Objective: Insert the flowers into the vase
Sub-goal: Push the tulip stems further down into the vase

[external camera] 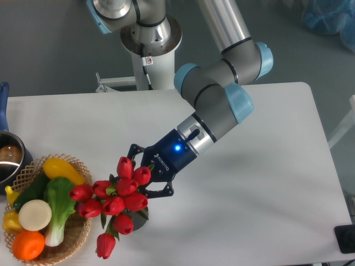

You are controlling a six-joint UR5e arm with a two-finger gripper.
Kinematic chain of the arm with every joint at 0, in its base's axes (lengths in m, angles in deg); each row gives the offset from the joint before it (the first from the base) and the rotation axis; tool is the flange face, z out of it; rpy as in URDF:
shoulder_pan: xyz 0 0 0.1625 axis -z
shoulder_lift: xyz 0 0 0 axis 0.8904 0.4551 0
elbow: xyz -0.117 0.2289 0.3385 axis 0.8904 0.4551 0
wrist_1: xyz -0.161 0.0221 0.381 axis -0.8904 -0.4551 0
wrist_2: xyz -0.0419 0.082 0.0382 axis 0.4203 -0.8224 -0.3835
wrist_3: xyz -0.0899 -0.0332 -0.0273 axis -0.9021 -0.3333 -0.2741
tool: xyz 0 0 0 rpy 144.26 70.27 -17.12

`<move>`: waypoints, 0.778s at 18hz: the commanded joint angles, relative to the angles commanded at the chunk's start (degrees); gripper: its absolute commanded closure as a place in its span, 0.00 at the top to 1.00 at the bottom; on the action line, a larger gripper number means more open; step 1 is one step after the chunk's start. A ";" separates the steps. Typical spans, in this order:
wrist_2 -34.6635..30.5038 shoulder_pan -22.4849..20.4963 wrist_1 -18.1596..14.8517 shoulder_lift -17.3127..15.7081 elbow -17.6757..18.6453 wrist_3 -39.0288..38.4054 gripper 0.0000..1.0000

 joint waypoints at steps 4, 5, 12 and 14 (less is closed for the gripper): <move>-0.88 0.00 -0.09 0.00 0.79 0.78 0.13; -1.32 0.09 0.00 0.00 1.49 1.84 0.14; -1.67 0.09 -0.09 -0.62 4.66 5.36 0.29; -1.67 0.09 -0.09 -0.62 4.83 5.36 0.39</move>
